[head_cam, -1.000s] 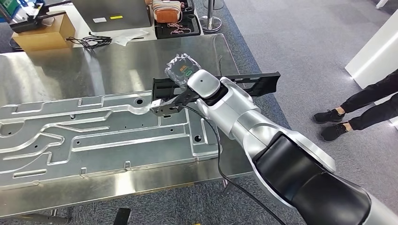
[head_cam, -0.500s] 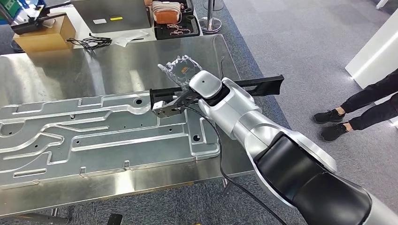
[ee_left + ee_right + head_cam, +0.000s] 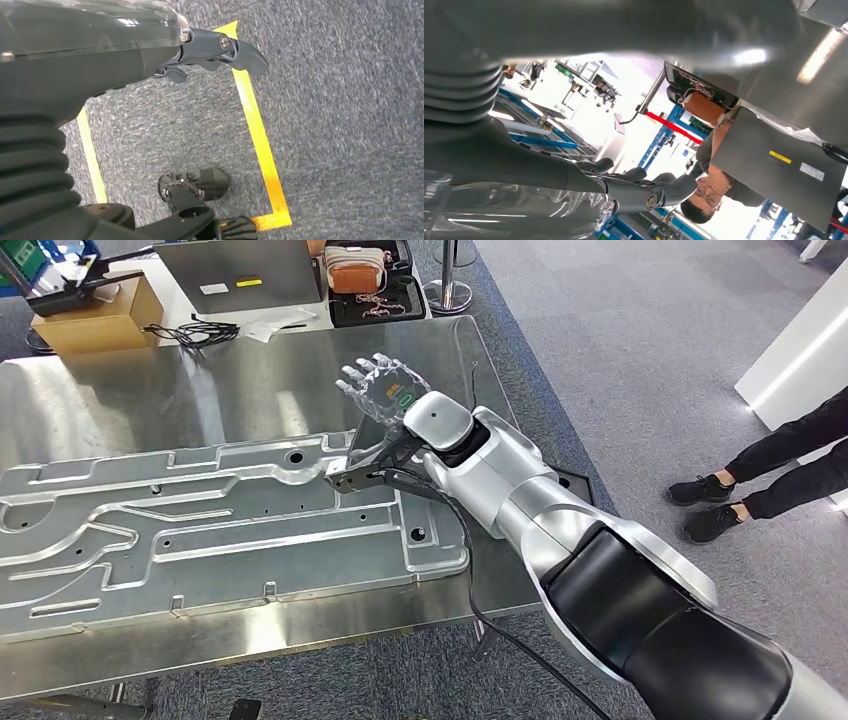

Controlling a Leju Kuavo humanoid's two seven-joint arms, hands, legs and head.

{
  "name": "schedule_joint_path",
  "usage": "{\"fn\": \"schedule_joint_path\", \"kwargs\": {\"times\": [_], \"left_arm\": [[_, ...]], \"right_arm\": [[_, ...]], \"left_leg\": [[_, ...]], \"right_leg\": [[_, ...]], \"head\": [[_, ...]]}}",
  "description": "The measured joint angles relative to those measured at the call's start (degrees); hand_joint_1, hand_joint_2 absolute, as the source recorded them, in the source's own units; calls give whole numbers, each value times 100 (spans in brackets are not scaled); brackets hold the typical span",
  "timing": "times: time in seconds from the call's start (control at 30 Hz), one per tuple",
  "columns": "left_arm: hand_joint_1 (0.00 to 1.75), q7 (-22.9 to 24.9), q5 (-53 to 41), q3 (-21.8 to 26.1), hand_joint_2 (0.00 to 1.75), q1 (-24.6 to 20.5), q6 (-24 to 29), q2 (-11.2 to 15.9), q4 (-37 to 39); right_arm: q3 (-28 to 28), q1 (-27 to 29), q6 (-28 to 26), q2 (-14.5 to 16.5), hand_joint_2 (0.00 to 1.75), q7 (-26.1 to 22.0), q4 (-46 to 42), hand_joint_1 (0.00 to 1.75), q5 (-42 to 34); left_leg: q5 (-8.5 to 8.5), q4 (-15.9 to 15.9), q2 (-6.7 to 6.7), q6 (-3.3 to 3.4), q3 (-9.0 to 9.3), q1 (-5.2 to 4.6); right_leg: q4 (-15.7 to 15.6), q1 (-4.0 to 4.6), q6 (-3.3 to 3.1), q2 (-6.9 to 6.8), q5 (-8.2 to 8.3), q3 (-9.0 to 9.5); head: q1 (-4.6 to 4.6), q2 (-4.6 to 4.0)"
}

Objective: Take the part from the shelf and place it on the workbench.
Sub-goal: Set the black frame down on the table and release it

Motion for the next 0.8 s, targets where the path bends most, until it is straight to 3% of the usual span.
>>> {"fn": "schedule_joint_path", "kwargs": {"times": [0.8], "left_arm": [[0, 36, 70, 2, 0, -5, -239, 0, 0]], "right_arm": [[0, 99, -118, -63, 0, 56, 4, 0, -63]], "left_leg": [[0, 0, 1, 0, 20, 0]], "right_leg": [[0, 0, 0, 0, 0, 19]], "head": [[0, 0]]}}
